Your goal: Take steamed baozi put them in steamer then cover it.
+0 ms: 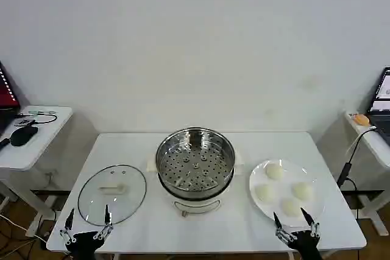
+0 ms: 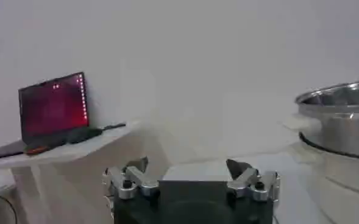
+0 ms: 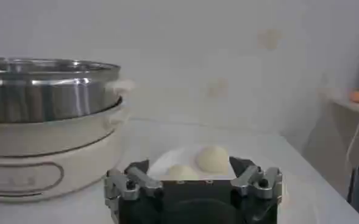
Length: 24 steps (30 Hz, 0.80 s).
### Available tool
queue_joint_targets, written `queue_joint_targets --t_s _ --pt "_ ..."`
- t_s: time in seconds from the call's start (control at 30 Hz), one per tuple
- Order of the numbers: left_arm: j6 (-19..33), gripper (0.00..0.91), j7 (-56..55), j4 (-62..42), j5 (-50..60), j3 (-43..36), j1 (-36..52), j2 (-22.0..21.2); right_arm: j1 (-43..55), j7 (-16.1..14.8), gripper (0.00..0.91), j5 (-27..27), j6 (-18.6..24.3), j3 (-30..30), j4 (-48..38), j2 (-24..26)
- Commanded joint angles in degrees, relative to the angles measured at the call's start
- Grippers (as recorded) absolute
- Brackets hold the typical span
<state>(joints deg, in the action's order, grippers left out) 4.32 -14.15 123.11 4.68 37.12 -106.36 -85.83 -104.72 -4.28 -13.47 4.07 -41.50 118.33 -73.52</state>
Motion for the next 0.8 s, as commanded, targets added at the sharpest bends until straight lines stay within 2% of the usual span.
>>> queue_joint_targets --t_s 0.03,0.17,0.23,0.27,0.3,0.4,0.43,0.47,0.5,0.53,0.57,0.6,0.67,0.7,0.77,0.8 --pt "-10.3 0.907 -4.3 3.0 0.6 -0.7 -0.2 0.2 3.6 0.6 0.907 0.0 -0.9 -1.5 0.1 3.3" --pt "-10.1 0.907 -0.2 3.7 1.6 0.4 0.6 0.5 8.6 0.1 0.907 2.0 -3.9 -3.8 -0.8 8.9" --pt "-10.1 0.907 2.4 4.2 3.0 0.5 1.2 0.5 11.3 -0.7 0.907 3.2 -6.0 -5.0 -1.7 13.8" --pt "-10.1 0.907 3.1 4.3 3.6 0.5 1.4 0.5 13.6 -1.7 0.907 3.8 -7.9 -5.8 -2.4 18.1" --pt "-10.1 0.907 3.8 4.6 4.5 0.4 1.8 0.4 14.5 -2.4 0.907 4.0 -8.5 -6.4 -2.9 19.1" --pt "-10.3 0.907 4.8 5.0 5.5 0.2 2.5 0.4 19.2 -7.5 0.907 6.1 -11.4 -7.9 -7.7 28.7" --pt "-10.3 0.907 5.1 5.0 6.0 0.2 2.6 0.4 21.1 -10.5 0.907 8.4 -11.4 -7.9 -10.3 32.7" --pt "-10.3 0.907 5.3 5.1 6.1 0.2 2.6 0.4 22.3 -12.0 0.907 10.4 -11.0 -7.7 -11.5 34.6" --pt "-10.3 0.907 5.4 5.1 6.1 0.2 2.5 0.4 24.5 -16.6 0.907 14.0 -10.0 -6.6 -14.1 38.6" --pt "-10.3 0.907 5.4 5.1 6.1 0.2 2.4 0.4 25.5 -17.8 0.907 15.1 -9.7 -6.1 -15.6 40.1" --pt "-10.3 0.907 5.5 5.0 6.3 0.3 2.3 0.4 27.4 -21.1 0.907 18.4 -9.2 -5.2 -17.2 42.5" --pt "-10.3 0.907 5.5 5.0 6.3 0.3 2.2 0.4 30.6 -24.0 0.907 22.1 -8.4 -3.0 -19.6 44.6" --pt "-10.2 0.907 5.5 4.9 6.4 0.4 2.0 0.4 33.9 -26.9 0.907 26.9 -7.9 -0.3 -21.8 47.0" --pt "-10.2 0.907 5.5 4.8 6.4 0.4 1.9 0.3 38.0 -30.4 0.907 30.5 -6.9 3.9 -23.5 48.4" --pt "-10.2 0.907 5.5 4.7 6.6 0.4 1.8 0.2 41.7 -32.9 0.907 32.0 -5.5 7.9 -24.7 49.5" --pt "-10.2 0.907 5.5 4.7 6.7 0.3 1.8 0.1 46.6 -36.6 0.907 33.1 -3.2 13.1 -26.5 50.7"
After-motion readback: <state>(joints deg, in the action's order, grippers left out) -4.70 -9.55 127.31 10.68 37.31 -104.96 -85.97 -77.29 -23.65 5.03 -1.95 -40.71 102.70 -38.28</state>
